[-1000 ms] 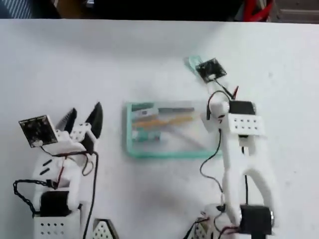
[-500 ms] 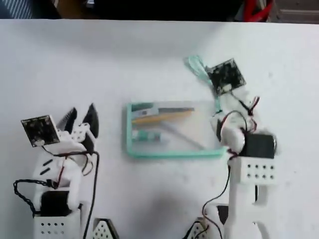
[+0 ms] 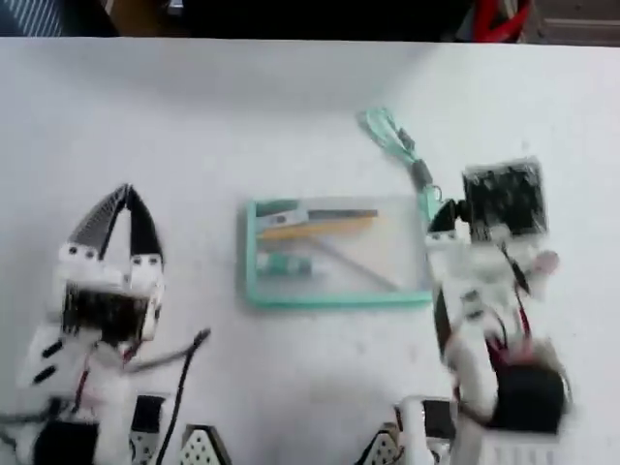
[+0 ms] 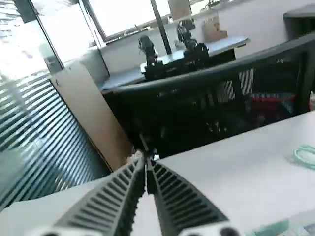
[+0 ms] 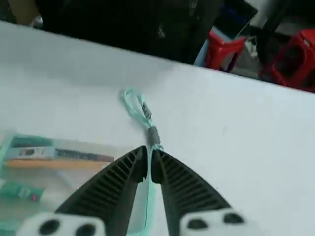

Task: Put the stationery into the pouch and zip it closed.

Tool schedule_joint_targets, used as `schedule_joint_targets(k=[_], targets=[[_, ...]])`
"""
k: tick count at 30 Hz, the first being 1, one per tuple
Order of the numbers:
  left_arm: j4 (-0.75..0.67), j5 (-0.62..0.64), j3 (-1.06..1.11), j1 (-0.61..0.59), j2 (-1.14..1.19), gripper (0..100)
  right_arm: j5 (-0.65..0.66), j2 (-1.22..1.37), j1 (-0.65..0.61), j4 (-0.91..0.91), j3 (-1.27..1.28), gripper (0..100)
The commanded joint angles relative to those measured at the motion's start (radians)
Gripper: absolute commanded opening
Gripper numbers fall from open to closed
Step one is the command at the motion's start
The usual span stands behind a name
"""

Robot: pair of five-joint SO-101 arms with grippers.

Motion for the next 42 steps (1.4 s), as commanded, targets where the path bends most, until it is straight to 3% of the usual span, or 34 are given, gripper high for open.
schedule_joint_targets(k=[1, 7, 11, 15, 22, 31, 35, 42], targets=[[0.18, 0.028, -0.319, 0.016, 0.01, 2, -0.006, -0.15, 0.004, 0.137, -0.146, 1.8], [0.502, 0.094, -0.597, 0.016, -0.013, 2, -0.003, -0.423, 0.004, 0.191, -0.153, 1.8], [0.552, 0.091, -0.575, 0.008, -0.179, 2, -0.009, -0.618, 0.001, 0.194, -0.147, 1.8], [0.557, 0.038, -0.509, -0.047, -0.145, 2, -0.009, -0.578, -0.097, 0.248, -0.13, 1.8], [0.385, 0.064, -0.19, -0.061, -0.15, 2, -0.008, -0.599, -0.183, 0.148, 0.038, 1.8], [-0.135, 0.117, 0.514, -0.18, -0.151, 2, -0.005, -0.599, -0.119, -0.263, 0.592, 1.8], [-0.324, 0.107, 0.73, -0.162, -0.151, 2, -0.003, -0.599, -0.085, -0.469, 0.844, 1.8], [-0.19, 0.091, 0.729, -0.045, -0.148, 2, -0.002, -0.59, -0.171, -0.561, 1.18, 1.8]])
